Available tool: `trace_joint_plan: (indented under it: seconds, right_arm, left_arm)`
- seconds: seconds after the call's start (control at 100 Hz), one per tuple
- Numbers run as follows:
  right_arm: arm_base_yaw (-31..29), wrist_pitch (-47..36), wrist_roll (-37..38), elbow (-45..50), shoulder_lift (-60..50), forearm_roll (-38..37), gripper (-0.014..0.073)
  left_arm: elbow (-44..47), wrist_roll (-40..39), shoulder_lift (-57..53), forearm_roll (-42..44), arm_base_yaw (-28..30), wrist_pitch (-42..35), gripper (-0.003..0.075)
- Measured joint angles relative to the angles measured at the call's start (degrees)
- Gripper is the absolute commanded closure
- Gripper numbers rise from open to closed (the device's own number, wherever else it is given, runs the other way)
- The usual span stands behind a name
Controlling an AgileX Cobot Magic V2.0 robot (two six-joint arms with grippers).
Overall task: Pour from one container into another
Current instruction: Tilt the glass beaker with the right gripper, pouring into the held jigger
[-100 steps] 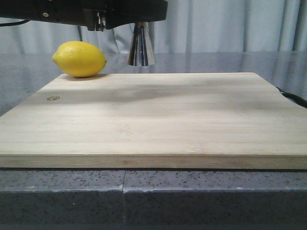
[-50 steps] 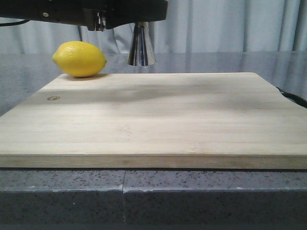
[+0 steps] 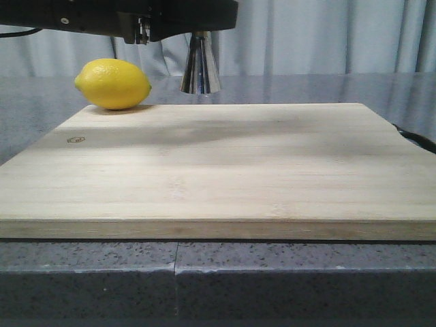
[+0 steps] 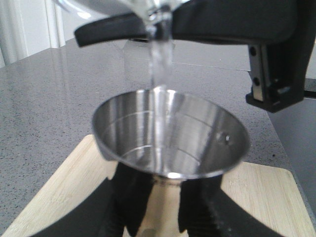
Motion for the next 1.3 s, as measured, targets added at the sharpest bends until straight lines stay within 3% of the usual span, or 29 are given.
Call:
trace_joint_plan:
  seconds: [1.3]
  right_arm:
    - [0.0, 0.9, -0.1, 0.0, 0.0, -8.2, 0.0305]
  left_arm:
    - [0.0, 0.0, 0.0, 0.0, 0.0, 0.0, 0.0500]
